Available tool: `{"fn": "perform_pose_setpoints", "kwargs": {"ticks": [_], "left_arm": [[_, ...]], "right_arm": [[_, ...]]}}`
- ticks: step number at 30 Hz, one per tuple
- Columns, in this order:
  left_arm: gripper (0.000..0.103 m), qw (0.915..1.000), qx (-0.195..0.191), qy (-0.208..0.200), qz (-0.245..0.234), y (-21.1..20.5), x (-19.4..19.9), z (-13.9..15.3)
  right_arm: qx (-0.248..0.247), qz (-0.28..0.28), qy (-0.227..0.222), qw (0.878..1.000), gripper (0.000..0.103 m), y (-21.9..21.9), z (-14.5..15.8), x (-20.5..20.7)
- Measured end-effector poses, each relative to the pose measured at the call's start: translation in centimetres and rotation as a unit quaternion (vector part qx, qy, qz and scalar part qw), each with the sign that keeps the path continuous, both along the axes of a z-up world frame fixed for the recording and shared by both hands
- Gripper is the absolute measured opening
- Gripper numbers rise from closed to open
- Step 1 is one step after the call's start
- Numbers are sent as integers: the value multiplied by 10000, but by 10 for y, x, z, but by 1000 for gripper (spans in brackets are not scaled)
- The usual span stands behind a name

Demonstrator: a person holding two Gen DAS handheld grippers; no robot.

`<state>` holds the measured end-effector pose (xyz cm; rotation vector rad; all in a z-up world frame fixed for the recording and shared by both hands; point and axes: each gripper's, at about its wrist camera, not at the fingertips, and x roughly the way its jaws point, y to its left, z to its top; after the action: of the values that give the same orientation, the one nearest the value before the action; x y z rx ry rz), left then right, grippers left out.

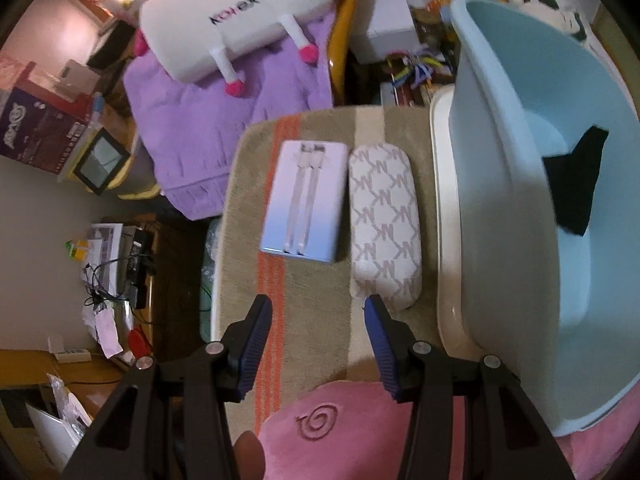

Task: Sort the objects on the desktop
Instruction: 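Close the right gripper on the black zippered case beside the glove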

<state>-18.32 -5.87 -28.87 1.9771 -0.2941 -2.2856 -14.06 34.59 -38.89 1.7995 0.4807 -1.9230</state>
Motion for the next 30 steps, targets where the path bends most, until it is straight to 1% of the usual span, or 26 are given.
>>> {"fn": "perform_pose_setpoints", "kwargs": {"ticks": [2, 4, 6, 8, 10, 12, 14, 15, 16, 17, 19, 22, 25, 27, 30], "left_arm": [[52, 9998, 37, -182, 21, 1, -4, -11], [52, 9993, 36, -367, 67, 1, -10, -22], [52, 9984, 1, -552, 144, 0, -15, -34], [52, 9972, 43, -713, 220, -1, -18, -44], [52, 9962, 127, -821, 275, -3, -20, -51], [52, 9958, 127, -867, 278, -3, -22, -56], [52, 9955, 107, -899, 268, -2, -23, -60], [52, 9954, 114, -914, 262, -2, -24, -61], [52, 9952, 141, -936, 257, -1, -24, -63], [52, 9949, 174, -963, 255, -1, -24, -65], [52, 9946, 173, -998, 248, 0, -26, -68], [52, 9934, 315, -1062, 285, 0, -28, -71], [52, 9930, 378, -1071, 332, -1, -30, -70], [52, 9932, 356, -1059, 323, -1, -29, -69], [52, 9930, 339, -1084, 327, -3, -28, -69]], "right_arm": [[-58, -79, -3, 10000, 90, 4, 3, -3], [-80, -133, -5, 9999, 85, 7, 6, -6], [-130, -276, 11, 9995, 83, 13, 10, -9], [-182, -428, 28, 9989, 82, 19, 13, -12], [-217, -492, 76, 9985, 79, 22, 17, -13], [-302, -603, 127, 9976, 77, 27, 22, -14], [-408, -724, 169, 9964, 72, 32, 29, -16], [-487, -796, 190, 9955, 62, 36, 34, -17], [-565, -867, 210, 9944, 55, 39, 38, -19], [-632, -940, 167, 9934, 53, 42, 40, -20], [-584, -930, 153, 9938, 52, 41, 41, -23], [-520, -864, 110, 9948, 52, 41, 34, -17], [-527, -975, 10, 9938, 53, 46, 30, -23], [-381, -971, 168, 9944, 55, 47, 30, -26], [-225, -1081, 398, 9931, 55, 55, 31, -26]]}}
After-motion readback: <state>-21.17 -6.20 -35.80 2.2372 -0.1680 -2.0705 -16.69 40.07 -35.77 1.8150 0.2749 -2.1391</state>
